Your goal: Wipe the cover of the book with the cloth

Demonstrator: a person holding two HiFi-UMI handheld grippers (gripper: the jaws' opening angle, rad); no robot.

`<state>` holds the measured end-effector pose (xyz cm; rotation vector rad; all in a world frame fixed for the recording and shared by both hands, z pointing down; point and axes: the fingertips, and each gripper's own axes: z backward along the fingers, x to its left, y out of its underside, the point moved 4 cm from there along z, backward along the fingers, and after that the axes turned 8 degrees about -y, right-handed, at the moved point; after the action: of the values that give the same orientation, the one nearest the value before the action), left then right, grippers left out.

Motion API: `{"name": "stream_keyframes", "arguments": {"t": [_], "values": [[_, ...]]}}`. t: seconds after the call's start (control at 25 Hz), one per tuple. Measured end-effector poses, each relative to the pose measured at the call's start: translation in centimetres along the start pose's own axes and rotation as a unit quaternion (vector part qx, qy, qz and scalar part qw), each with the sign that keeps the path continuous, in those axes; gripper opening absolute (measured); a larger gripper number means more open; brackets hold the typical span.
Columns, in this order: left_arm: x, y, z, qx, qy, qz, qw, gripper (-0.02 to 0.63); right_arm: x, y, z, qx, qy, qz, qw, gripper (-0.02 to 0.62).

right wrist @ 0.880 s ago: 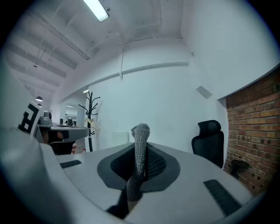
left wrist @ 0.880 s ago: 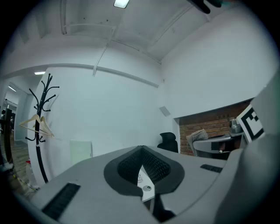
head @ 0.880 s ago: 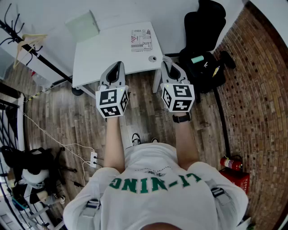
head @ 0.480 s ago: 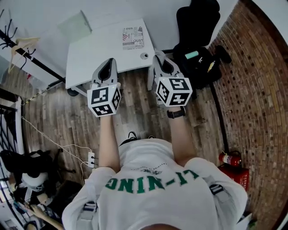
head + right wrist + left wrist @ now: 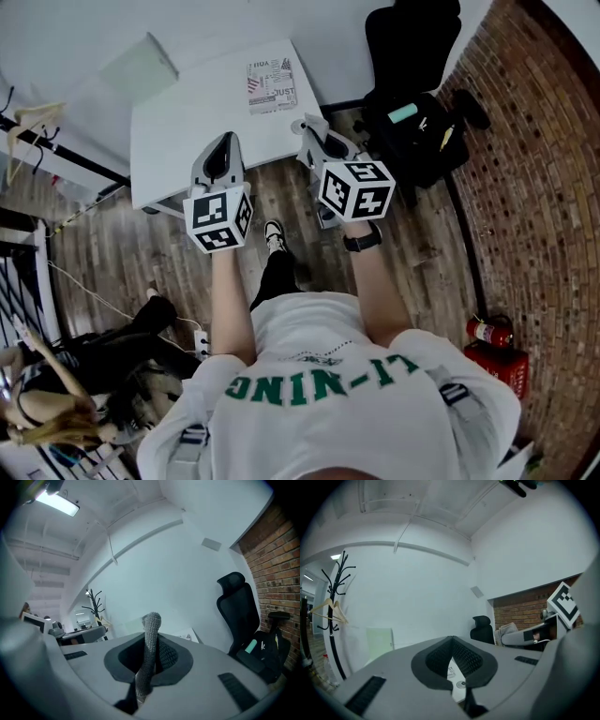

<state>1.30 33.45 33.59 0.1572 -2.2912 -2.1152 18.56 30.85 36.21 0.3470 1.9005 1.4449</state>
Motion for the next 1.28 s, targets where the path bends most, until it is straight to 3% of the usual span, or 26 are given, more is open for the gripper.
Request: {"name": "stream_keyframes", "arguments": {"t": [0.4,0.56,0.76,1.0,1.28], "values": [[11.2,-3.4,-19.1,-0.033,0.023,0.012,0.9991,0.014,-4.6,-5.5,-20.8,0.029,0.003,-0.037,0.999,0.031],[15.7,-2.6,-24.8,-0.022,0.031,0.023,0.999,0.014,-6.5,-6.3,-27.9,0.04,0.013,-0.067,0.997,0.031],[17.2,0.1,-31.5,0.009,0.054,0.032,0.998,0.014,-10.3,-5.5,-33.5,0.074,0.039,-0.089,0.992,0.031],[17.4,2.0,-38.5,0.033,0.055,0.031,0.9975,0.014,-15.6,-3.9,-40.5,0.127,0.023,-0.128,0.983,0.031],[18.7,4.3,-46.4,0.067,0.034,0.029,0.9967,0.014,-22.2,1.1,-49.9,0.226,-0.023,-0.189,0.955,0.031]]}}
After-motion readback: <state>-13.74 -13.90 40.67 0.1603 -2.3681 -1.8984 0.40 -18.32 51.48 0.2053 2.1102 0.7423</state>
